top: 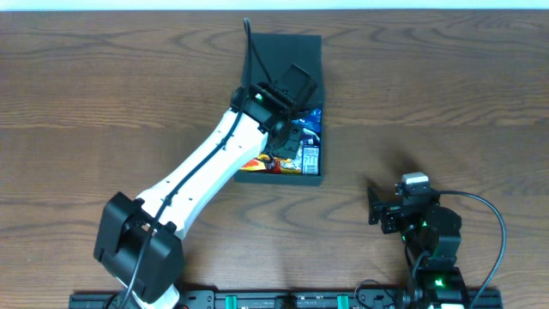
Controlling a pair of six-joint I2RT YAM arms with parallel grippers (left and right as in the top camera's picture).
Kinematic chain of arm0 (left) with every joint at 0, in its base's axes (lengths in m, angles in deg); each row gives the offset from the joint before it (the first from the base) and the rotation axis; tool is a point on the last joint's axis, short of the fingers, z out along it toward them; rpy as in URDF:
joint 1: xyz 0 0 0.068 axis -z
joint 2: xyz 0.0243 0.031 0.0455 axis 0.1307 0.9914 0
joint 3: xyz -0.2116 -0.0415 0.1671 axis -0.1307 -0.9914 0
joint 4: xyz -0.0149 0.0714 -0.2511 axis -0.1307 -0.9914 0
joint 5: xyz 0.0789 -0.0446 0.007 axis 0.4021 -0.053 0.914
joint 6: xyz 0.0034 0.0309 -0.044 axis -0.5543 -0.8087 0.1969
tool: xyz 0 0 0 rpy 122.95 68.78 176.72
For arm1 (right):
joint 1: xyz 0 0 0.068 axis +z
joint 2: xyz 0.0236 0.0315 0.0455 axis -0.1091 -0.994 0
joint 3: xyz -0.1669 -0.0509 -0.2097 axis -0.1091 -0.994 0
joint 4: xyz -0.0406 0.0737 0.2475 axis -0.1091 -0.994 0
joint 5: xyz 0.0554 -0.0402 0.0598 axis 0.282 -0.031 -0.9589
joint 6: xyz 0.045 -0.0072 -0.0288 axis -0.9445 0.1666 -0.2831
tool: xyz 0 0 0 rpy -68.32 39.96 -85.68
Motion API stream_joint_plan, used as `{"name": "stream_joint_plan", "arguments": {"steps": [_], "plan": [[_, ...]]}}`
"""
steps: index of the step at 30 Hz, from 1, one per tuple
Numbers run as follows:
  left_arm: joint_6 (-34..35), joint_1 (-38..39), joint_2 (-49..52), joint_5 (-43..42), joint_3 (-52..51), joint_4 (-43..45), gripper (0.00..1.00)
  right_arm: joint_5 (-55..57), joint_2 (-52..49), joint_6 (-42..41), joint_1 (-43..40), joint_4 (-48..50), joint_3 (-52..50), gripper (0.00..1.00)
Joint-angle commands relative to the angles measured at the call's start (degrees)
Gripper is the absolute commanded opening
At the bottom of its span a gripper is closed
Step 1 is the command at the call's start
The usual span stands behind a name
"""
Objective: Pack container
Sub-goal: 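Lift the Le-mond packet and carry it into the box, then release the Le-mond packet in the box's front area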
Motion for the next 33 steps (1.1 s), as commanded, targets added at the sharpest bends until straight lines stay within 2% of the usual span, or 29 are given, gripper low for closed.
{"name": "stream_joint_plan", "arguments": {"steps": [1, 9, 20, 24, 26, 32, 33], "plan": [[1.4, 0.7, 1.4, 1.9, -0.2, 0.7, 0.21, 0.2, 0.3, -0.3, -0.4, 0.0, -0.2, 0.99], [2.8, 1.0, 5.4, 2.3, -1.9, 4.1, 0.21, 0.2, 0.3, -0.3, -0.4, 0.0, -0.2, 0.99], [8.7, 1.6, 5.4, 1.7, -14.0, 17.1, 0.22, 0.2, 0.3, -0.3, -0.4, 0.0, -0.2, 0.99], [9.0, 1.6, 5.4, 1.7, -16.0, 20.4, 0.22, 0.2, 0.3, -0.3, -0.4, 0.0, -0.2, 0.99], [9.0, 1.6, 5.4, 1.7, -16.4, 22.0, 0.26, 0.2, 0.3, -0.3, -0.4, 0.0, -0.2, 0.99], [8.9, 1.6, 5.4, 2.0, -16.6, 23.7, 0.27, 0.2, 0.3, -0.3, -0.4, 0.0, -0.2, 0.99], [8.9, 1.5, 5.4, 2.0, -16.6, 23.6, 0.35, 0.2, 0.3, -0.3, -0.4, 0.0, -0.2, 0.99]]}}
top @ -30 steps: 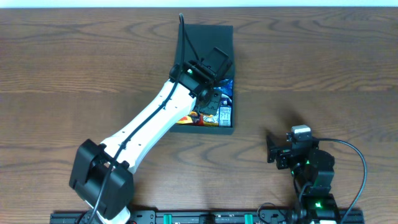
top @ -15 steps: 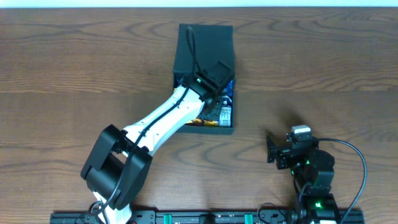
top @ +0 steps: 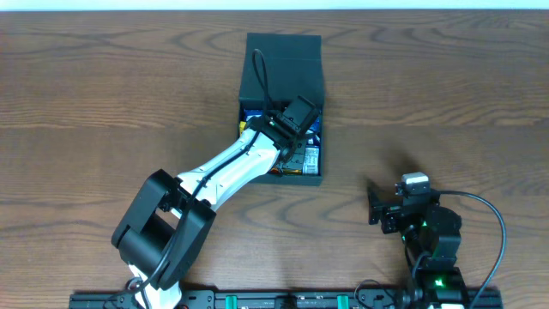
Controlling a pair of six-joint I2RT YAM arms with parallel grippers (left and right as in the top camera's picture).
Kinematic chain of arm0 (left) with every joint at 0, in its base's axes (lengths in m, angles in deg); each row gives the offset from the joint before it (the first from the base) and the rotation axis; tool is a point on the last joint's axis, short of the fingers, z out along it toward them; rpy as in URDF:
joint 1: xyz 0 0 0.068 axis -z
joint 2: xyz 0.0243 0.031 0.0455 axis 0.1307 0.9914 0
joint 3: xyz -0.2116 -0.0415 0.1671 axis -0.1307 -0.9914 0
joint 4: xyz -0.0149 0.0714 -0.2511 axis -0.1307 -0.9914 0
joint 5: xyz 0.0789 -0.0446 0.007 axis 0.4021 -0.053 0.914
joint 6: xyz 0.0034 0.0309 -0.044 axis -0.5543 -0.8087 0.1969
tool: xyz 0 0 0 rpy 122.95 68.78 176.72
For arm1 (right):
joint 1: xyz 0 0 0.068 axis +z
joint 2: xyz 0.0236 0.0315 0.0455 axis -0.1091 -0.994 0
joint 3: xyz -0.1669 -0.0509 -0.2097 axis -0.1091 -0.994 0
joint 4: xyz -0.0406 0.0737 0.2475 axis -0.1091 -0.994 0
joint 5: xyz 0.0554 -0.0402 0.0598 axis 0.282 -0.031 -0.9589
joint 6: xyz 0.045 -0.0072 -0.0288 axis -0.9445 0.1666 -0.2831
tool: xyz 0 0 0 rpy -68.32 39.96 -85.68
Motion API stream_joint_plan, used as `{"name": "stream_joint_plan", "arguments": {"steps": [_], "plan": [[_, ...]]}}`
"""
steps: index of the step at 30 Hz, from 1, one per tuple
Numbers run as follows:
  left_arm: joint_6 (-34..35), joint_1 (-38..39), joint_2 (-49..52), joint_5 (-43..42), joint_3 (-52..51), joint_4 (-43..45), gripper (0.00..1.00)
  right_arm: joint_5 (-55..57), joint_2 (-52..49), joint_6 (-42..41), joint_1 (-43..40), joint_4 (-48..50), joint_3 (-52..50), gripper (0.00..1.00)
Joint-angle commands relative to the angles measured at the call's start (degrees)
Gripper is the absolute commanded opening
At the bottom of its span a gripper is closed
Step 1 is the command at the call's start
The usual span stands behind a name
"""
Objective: Pack container
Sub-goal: 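Release the Le-mond packet in the box's front area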
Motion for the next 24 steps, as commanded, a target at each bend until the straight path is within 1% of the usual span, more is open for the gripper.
{"name": "stream_joint_plan", "arguments": {"steps": [1, 3, 8, 14, 18, 24], "plan": [[0.3, -0.1, 0.3, 1.1, -0.6, -0.1, 0.38, 0.2, 0.3, -0.3, -0.4, 0.0, -0.2, 0.99], [0.3, -0.1, 0.3, 1.3, -0.6, -0.3, 0.38, 0.2, 0.3, -0.3, -0.4, 0.0, -0.2, 0.99], [0.3, -0.1, 0.3, 1.3, -0.6, -0.6, 0.43, 0.2, 0.3, -0.3, -0.4, 0.0, -0.2, 0.99], [0.3, -0.4, -0.2, 1.3, -0.5, -0.6, 0.4, 0.2, 0.3, -0.3, -0.4, 0.0, -0.2, 0.99], [0.3, -1.1, -3.0, 1.5, -0.4, -0.6, 0.41, 0.2, 0.3, -0.3, -0.4, 0.0, -0.2, 0.99], [0.1, -1.4, -7.6, 4.8, -0.4, -0.7, 0.43, 0.2, 0.3, -0.3, -0.4, 0.0, -0.2, 0.99]]}}
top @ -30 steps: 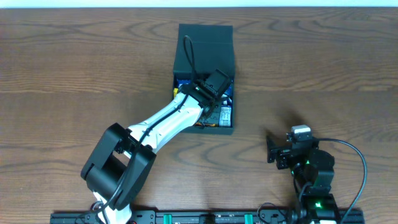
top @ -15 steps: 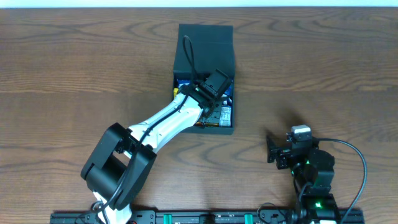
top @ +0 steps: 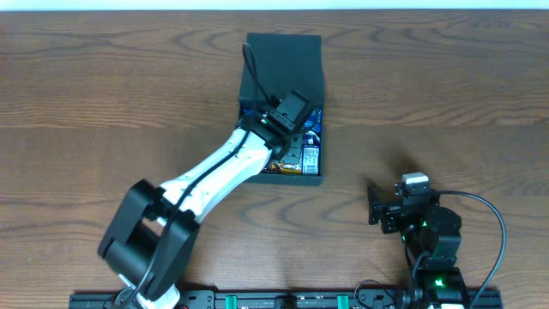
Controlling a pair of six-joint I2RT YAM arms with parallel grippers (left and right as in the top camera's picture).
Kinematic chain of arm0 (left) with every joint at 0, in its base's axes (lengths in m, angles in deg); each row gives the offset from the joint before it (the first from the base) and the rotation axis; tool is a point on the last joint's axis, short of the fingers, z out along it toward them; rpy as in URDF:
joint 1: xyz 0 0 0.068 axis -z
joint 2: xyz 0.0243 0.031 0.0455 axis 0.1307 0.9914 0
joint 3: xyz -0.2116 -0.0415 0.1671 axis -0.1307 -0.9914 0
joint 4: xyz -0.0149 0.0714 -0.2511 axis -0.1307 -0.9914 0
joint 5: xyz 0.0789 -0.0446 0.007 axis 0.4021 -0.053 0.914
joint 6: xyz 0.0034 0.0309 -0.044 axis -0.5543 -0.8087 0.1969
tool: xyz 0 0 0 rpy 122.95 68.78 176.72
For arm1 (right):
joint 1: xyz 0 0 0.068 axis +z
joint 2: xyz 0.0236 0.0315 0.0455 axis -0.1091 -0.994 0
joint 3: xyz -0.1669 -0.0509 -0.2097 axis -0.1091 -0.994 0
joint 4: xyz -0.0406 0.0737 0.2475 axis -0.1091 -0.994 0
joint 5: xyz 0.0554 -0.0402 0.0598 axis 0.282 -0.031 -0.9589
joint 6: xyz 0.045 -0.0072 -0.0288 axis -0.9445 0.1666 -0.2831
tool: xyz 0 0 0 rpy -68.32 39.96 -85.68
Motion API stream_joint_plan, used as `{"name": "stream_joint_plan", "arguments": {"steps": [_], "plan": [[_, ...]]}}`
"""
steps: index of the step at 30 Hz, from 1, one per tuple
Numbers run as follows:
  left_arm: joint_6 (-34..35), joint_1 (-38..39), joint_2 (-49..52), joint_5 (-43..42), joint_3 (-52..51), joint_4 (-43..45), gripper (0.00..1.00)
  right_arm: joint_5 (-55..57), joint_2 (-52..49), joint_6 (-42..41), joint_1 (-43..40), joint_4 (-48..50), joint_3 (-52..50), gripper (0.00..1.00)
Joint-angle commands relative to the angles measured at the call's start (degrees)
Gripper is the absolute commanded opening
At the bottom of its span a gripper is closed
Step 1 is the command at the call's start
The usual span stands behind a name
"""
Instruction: Pack container
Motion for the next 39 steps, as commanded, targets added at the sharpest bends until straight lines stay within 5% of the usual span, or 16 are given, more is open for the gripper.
{"name": "stream_joint_plan", "arguments": {"steps": [1, 20, 23, 26, 39], "plan": [[0.0, -0.3, -2.9, 2.5, -0.4, -0.4, 0.43, 0.2, 0.3, -0.3, -0.4, 0.0, -0.2, 0.99], [0.0, -7.5, -14.5, 9.0, -0.4, -9.2, 0.33, 0.2, 0.3, -0.3, -0.4, 0.0, -0.2, 0.99], [0.0, -9.9, -14.5, 9.6, -0.5, -11.6, 0.16, 0.2, 0.3, -0.3, -0.4, 0.0, -0.2, 0.99], [0.0, -11.8, -14.3, 9.8, -1.6, -12.9, 0.11, 0.2, 0.3, -0.3, -0.4, 0.0, -0.2, 0.99], [5.6, -12.4, -14.3, 12.3, -18.0, -0.8, 0.06, 0.2, 0.3, -0.3, -0.4, 0.0, -0.2, 0.99]]}}
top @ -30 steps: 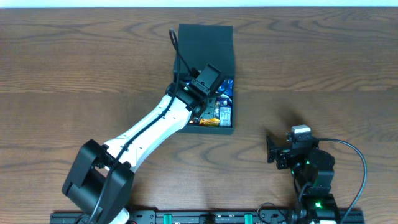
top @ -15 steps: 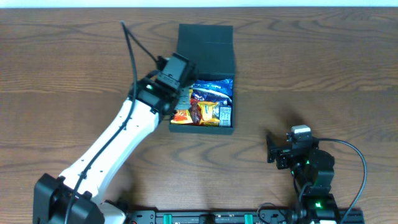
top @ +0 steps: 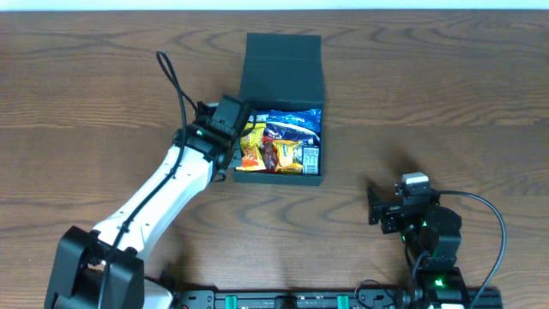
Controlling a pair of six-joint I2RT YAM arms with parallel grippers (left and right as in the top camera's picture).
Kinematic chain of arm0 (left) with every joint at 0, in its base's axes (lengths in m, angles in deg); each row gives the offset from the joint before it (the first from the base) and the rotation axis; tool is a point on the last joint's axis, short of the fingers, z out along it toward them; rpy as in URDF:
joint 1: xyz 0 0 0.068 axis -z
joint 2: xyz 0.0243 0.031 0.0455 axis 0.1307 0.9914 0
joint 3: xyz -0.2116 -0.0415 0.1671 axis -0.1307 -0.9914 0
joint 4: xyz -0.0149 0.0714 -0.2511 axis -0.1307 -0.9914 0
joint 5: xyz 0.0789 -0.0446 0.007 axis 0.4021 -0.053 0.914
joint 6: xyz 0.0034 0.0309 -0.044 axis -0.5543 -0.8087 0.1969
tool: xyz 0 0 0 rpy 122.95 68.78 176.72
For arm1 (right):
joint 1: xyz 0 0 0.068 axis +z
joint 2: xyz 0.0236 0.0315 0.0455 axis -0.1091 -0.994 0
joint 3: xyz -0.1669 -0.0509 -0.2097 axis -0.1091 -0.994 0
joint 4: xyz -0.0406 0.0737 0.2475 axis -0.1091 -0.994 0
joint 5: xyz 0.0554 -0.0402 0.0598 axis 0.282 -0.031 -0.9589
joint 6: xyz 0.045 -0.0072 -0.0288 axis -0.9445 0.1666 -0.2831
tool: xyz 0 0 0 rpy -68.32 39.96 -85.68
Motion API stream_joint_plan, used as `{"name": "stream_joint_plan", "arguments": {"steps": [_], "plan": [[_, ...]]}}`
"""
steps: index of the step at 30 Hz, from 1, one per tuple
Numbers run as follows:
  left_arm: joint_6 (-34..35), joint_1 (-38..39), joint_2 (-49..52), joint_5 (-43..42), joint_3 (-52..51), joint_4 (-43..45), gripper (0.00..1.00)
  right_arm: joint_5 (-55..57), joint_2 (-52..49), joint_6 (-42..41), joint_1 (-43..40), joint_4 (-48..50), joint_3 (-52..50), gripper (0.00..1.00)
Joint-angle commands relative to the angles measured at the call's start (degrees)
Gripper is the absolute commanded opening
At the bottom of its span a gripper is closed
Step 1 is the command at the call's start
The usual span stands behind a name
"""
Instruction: Pack container
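A black container (top: 279, 178) sits mid-table, its lid (top: 282, 64) folded open at the back. Inside it lie bright snack packets: yellow and orange ones (top: 254, 146) on the left, blue ones (top: 296, 126) on the right. My left gripper (top: 221, 120) hangs just outside the container's left wall, level with the packets. Its fingers are hidden under the wrist, so their state does not show. My right gripper (top: 375, 206) rests near the front right of the table, far from the container, and its fingers are too dark to read.
The brown wooden table (top: 446, 94) stretches around the container. A black cable (top: 176, 81) loops up from the left wrist. The right arm's base (top: 433, 249) and a black rail (top: 283, 300) line the front edge.
The left gripper was over the packets inside the container. It now sits outside the left wall, and all the packets show. The right arm has not moved.
At each earlier moment the left gripper was over the container's contents, first at the right centre, then slightly further back, covering much of the packets. It now stands left of the container, leaving the packets in full view. The right arm stayed parked throughout.
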Motion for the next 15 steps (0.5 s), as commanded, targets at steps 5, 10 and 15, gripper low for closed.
{"name": "stream_joint_plan", "arguments": {"steps": [5, 10, 15], "plan": [[3.8, 0.0, 0.3, -6.1, -8.2, 10.8, 0.06, 0.2, 0.3, -0.3, -0.4, 0.0, -0.2, 0.99], [4.8, 0.0, 0.3, -11.6, -9.0, 15.5, 0.06, 0.2, 0.3, -0.3, -0.4, 0.0, -0.2, 0.99], [6.8, 0.5, 0.3, -14.4, -9.0, 16.9, 0.06, 0.2, 0.3, -0.3, -0.4, 0.0, -0.2, 0.99]]}}
